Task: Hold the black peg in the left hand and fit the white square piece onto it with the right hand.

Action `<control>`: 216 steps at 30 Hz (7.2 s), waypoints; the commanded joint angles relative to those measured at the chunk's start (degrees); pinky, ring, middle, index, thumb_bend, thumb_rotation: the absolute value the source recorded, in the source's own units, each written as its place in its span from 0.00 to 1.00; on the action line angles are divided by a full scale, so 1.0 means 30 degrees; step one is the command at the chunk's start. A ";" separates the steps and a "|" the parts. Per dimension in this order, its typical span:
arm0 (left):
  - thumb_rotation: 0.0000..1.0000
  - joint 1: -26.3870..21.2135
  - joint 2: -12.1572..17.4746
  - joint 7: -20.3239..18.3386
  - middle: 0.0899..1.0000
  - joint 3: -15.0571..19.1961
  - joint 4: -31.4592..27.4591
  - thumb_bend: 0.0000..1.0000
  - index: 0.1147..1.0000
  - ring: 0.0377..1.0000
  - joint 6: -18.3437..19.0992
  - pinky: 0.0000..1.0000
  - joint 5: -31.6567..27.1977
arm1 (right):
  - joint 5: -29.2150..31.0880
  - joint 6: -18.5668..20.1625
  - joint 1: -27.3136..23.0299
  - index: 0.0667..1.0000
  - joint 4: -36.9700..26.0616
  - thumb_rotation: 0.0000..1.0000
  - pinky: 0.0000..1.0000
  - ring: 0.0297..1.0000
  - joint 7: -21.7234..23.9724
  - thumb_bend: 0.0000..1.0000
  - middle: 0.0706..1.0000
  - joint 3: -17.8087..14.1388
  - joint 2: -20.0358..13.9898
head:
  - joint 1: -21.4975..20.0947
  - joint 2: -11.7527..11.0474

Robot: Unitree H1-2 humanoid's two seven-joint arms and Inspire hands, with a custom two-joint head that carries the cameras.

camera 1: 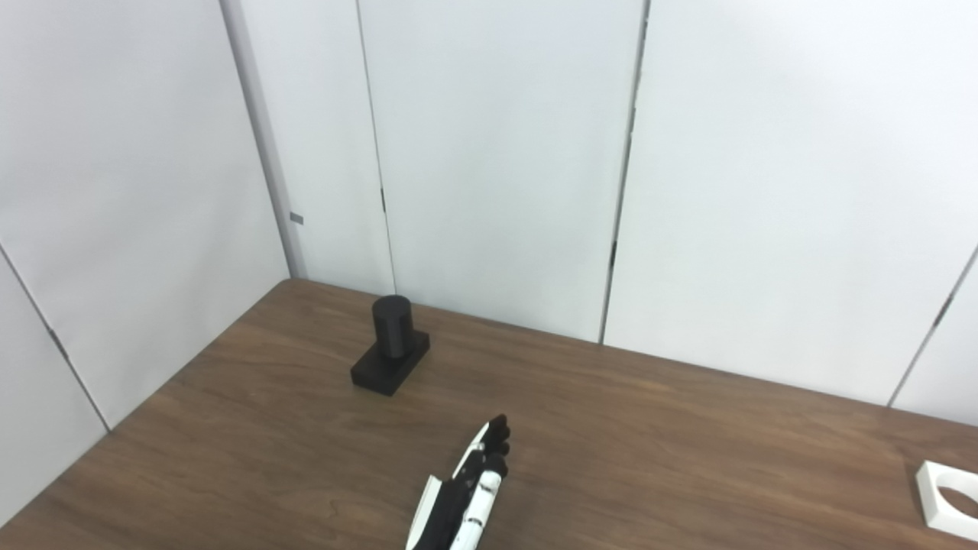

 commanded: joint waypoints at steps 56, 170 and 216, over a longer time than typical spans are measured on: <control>0.67 -0.4623 0.6973 -0.0675 1.00 0.1619 0.0281 0.84 0.88 1.00 1.0146 1.00 2.1046 | -0.0109 0.0269 0.0376 0.88 -0.0027 0.81 0.82 0.88 -0.0132 0.83 0.87 -0.0230 0.0942 | -0.0195 -0.0282; 0.05 -1.2782 0.7423 0.1427 0.72 0.1273 1.1017 0.52 0.42 0.81 1.0384 0.82 1.2893 | -0.0224 0.0536 0.0766 1.00 -0.1144 0.92 1.00 1.00 0.0462 0.67 1.00 0.0375 0.0557 | -0.2632 0.0900; 0.04 -0.1715 0.4227 -0.5447 0.76 -0.7160 -0.3733 0.51 0.42 0.78 0.5228 0.69 1.4723 | -0.0991 0.3374 -0.0005 0.97 -0.3618 0.86 1.00 0.96 -0.1768 0.55 0.96 0.1529 0.1280 | -0.8003 0.4985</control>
